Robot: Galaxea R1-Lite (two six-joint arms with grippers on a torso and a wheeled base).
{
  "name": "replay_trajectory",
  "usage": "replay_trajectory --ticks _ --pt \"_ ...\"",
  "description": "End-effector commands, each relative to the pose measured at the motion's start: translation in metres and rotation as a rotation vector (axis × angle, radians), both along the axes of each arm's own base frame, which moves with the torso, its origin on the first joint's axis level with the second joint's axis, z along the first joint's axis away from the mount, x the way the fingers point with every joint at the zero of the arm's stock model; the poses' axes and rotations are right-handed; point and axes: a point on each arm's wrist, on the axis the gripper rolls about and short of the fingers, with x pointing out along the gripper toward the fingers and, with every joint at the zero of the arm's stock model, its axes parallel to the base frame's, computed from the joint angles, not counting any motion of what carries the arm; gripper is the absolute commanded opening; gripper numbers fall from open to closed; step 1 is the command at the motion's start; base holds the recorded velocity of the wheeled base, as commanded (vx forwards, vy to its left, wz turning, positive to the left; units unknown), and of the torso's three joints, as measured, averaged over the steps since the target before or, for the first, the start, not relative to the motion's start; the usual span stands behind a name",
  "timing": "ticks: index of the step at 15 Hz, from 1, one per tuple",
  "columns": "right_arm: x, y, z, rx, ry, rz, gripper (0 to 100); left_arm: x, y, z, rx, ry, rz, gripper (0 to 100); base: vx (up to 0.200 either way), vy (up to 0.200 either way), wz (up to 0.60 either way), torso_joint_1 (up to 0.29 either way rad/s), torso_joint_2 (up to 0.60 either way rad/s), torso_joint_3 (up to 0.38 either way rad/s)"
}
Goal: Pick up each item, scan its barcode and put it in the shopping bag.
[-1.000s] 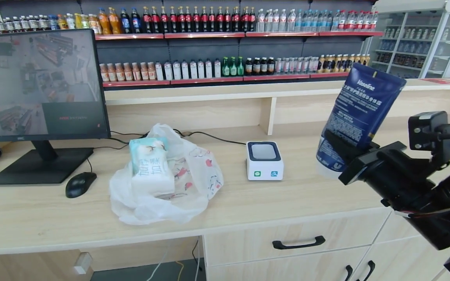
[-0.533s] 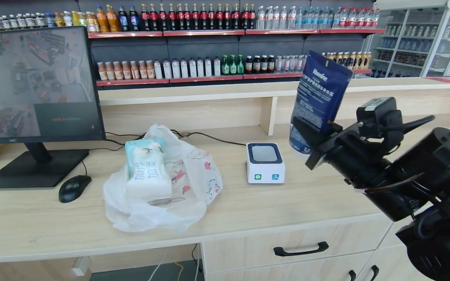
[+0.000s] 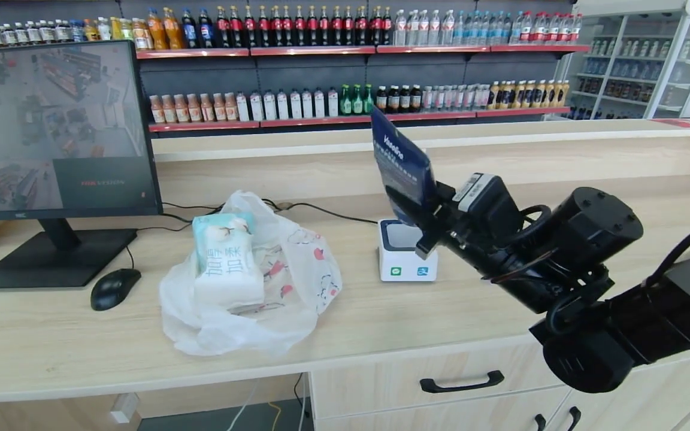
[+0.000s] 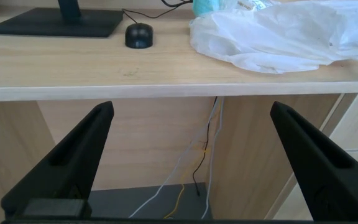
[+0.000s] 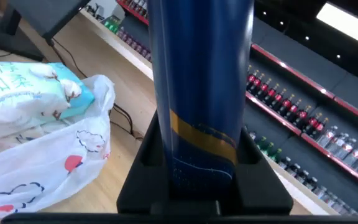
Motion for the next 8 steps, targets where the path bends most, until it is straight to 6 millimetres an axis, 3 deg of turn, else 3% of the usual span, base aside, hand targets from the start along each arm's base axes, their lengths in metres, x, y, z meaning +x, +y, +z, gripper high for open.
replay_trajectory --ticks 1,4,8 --pt "0.012 -0.006 -0.013 -0.073 -0.031 -0.002 0 0.0 0.0 0.0 0.002 -0.001 0.0 100 0.0 0.0 0.0 0.0 0.0 0.0" --pt "0.03 -0.019 -0.03 -0.171 -0.072 0.02 0 0.0 0.0 0.0 0.008 -0.002 0.0 100 0.0 0.0 0.0 0.0 0.0 0.0" --pt "0.061 -0.02 -0.049 -0.22 -0.114 0.105 0 0.0 0.0 0.001 0.008 -0.007 0.001 100 0.0 0.0 0.0 0.0 0.0 0.0"
